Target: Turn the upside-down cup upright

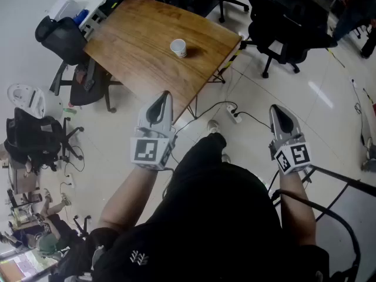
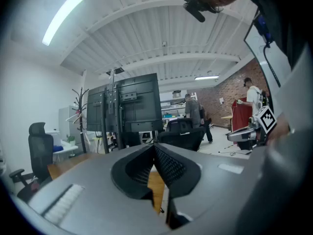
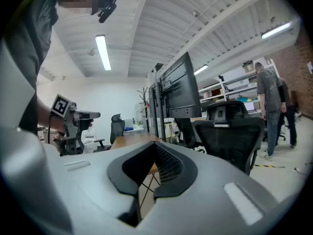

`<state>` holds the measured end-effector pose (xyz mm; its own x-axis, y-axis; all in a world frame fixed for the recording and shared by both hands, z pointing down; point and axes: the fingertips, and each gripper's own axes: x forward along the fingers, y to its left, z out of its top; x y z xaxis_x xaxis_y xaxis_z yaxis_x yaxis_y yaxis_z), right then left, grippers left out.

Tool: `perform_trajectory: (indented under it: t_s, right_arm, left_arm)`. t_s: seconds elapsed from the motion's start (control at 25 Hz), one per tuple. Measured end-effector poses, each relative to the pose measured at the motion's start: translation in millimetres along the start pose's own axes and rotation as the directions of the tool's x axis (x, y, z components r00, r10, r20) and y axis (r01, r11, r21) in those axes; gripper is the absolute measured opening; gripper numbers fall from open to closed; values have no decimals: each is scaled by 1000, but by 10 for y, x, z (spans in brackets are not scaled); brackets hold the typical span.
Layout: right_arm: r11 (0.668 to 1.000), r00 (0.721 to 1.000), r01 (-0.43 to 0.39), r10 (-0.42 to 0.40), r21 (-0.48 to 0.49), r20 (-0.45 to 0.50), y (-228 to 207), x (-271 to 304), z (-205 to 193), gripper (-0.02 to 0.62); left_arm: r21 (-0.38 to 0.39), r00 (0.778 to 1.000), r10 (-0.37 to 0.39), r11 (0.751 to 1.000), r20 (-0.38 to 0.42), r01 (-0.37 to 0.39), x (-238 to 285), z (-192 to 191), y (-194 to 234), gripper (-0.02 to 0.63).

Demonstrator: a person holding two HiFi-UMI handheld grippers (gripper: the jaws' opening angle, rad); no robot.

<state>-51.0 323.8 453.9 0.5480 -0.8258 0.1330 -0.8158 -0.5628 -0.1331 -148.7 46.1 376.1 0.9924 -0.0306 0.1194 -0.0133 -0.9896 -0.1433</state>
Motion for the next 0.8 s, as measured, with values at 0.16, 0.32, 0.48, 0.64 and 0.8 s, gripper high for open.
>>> perform_trajectory:
  t_s: [0.16, 0.32, 0.48, 0.64, 0.8]
  right_arm:
    - [999, 999, -35, 35, -2, -11, -363, 587, -53, 2]
    - [993, 992, -113, 110, -38, -65, -581, 1444, 71, 2]
    - [962, 969, -243, 235, -126, -71, -644, 2231, 467, 2]
    - [949, 957, -286, 276, -129, -94, -718, 2805, 759, 2]
    - [899, 892, -422, 388, -116, -234, -583, 3427, 833, 2]
  left_arm:
    - [-89, 999, 41, 995, -17, -42, 436, -59, 146, 0]
    - [-103, 996, 87, 991, 10, -85, 1012, -72, 494, 0]
    - [-122, 984, 178, 977, 31, -173, 1560, 64, 907, 0]
    - [-108, 979, 187, 978, 77, -178, 1900, 337, 1122, 0]
    - [-192, 929, 360, 921, 87, -339, 1778, 535, 1484, 0]
